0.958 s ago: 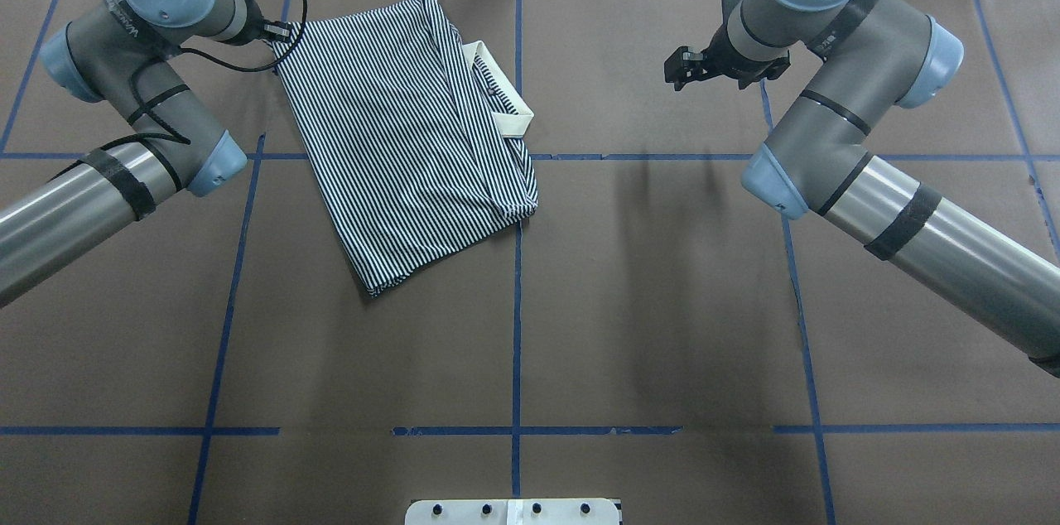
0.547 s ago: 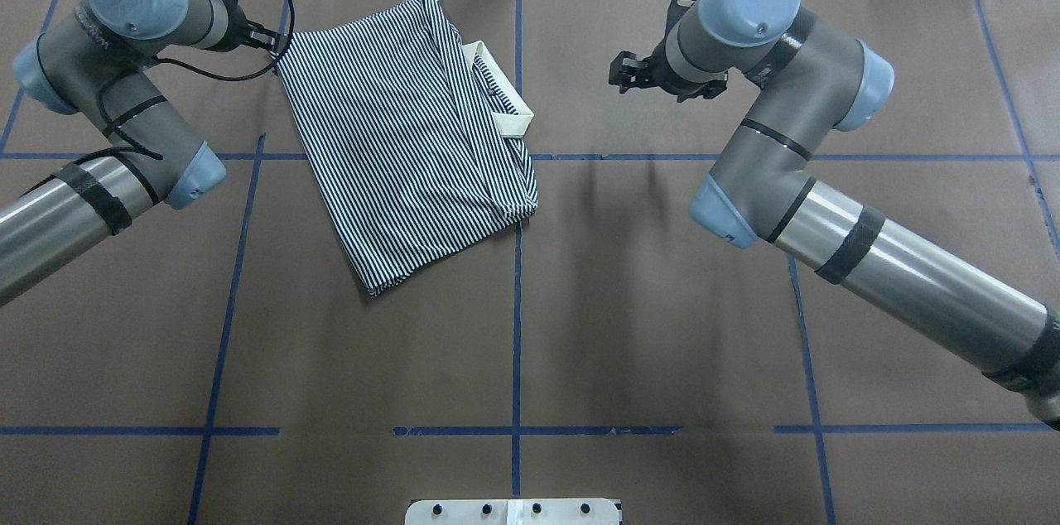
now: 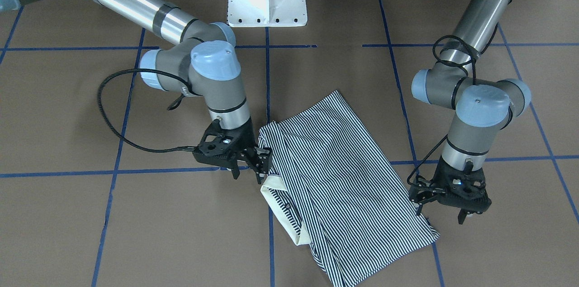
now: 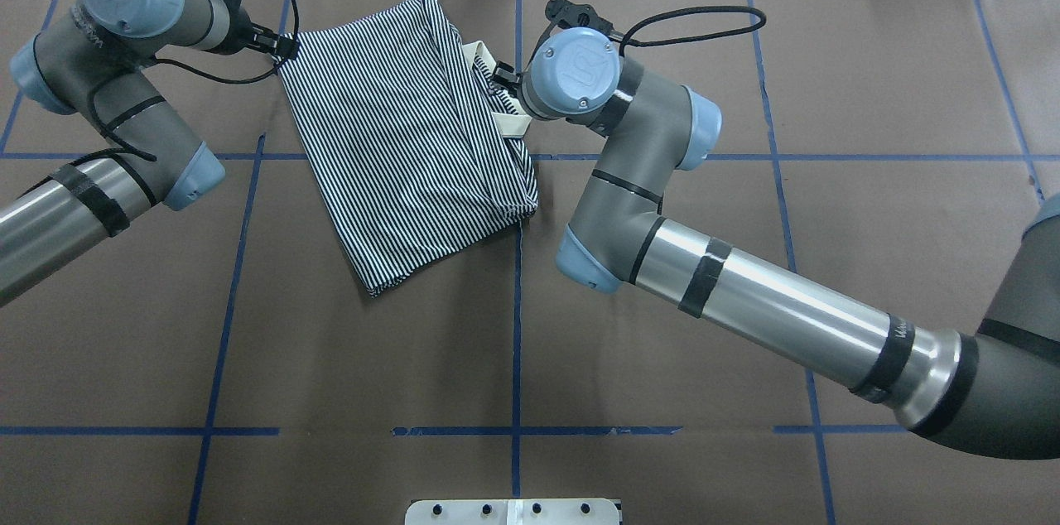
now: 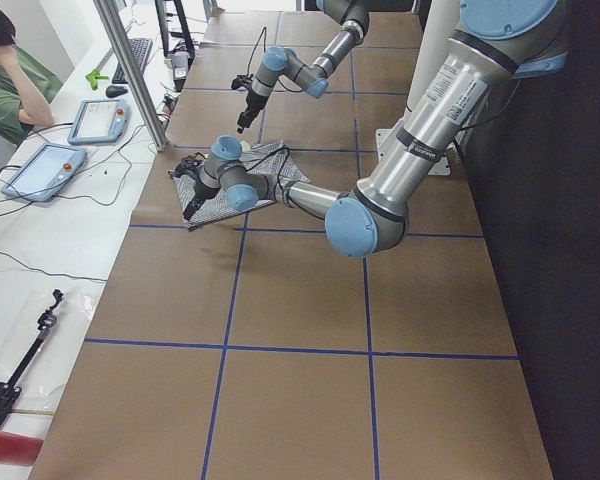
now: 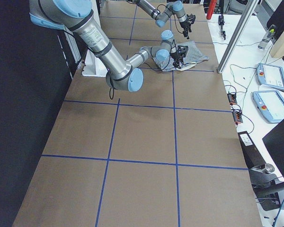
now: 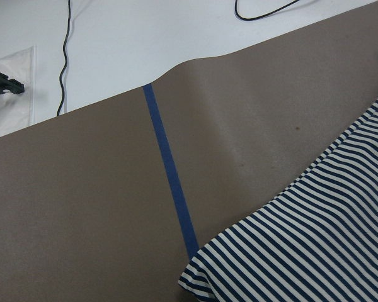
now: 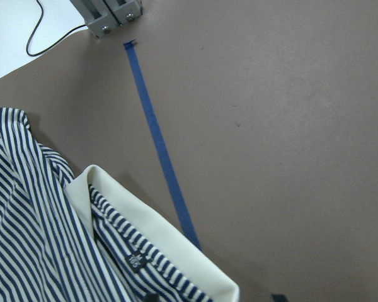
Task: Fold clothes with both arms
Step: 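Move the right gripper to the white collar edge of the rotated shirt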
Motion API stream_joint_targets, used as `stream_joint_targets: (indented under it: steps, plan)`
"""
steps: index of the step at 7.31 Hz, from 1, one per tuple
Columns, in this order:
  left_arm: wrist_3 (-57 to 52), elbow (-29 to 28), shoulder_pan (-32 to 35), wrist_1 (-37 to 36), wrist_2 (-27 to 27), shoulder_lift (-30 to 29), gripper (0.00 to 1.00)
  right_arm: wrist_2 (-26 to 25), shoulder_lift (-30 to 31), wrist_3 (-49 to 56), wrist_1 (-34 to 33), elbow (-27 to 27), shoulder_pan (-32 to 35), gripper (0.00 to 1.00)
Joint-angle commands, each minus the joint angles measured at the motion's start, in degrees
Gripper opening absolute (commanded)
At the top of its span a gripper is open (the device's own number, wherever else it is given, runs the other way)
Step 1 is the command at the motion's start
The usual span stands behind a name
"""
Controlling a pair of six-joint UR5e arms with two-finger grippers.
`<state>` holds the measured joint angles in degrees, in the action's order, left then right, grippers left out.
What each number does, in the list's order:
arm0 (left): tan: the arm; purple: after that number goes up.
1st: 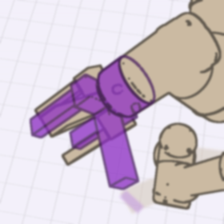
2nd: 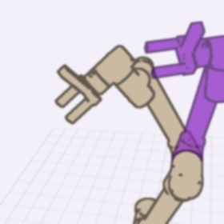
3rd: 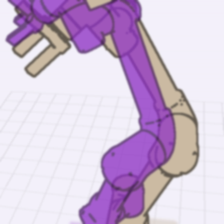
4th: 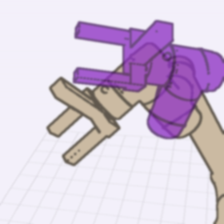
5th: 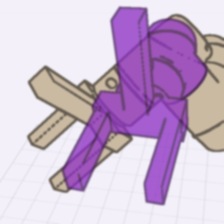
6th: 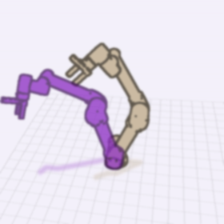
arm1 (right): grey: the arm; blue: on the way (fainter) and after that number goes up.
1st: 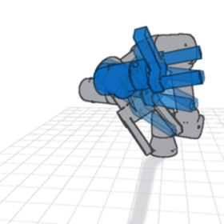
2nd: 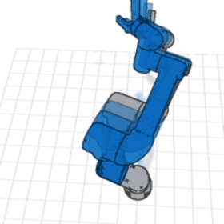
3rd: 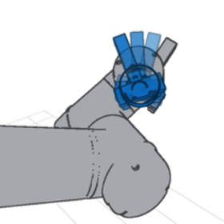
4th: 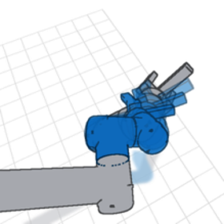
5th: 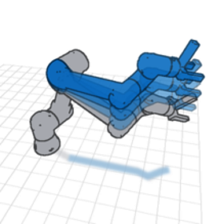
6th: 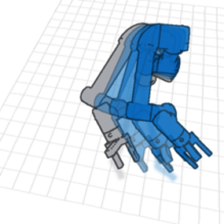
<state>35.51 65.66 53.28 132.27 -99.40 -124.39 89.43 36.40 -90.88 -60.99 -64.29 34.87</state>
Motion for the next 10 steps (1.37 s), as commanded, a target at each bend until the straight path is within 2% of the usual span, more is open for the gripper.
stream_joint_targets:
  steps: [1,4,5,6,7,10]
  plan:
    - [0.09,0.08,-0.02,0.0,-0.01,0.03,1.0,-2.94,-2.56,-1.4,1.75,5.12,-1.38,0.63]
    - [0.18,0.79,-0.02,0.0,-0.09,0.12,1.0,-3.47,-2.48,-1.4,1.67,7.42,-1.64,0.61]
    - [0.18,0.79,-0.02,0.0,-0.09,0.12,1.0,-3.56,-2.48,-1.4,1.67,7.68,-1.82,0.55]
    - [0.26,1.22,-0.02,-0.09,-0.09,0.12,1.0,-3.48,-2.65,-1.4,1.67,7.77,-1.82,0.12]
    - [0.26,1.23,-0.02,-0.09,-0.09,0.12,1.0,-3.47,-2.74,-1.4,1.67,7.78,-1.82,0.0]
    - [0.35,1.75,-0.1,-0.09,-0.18,0.12,1.0,-3.12,-2.66,-1.05,1.58,6.55,-1.82,0.0]
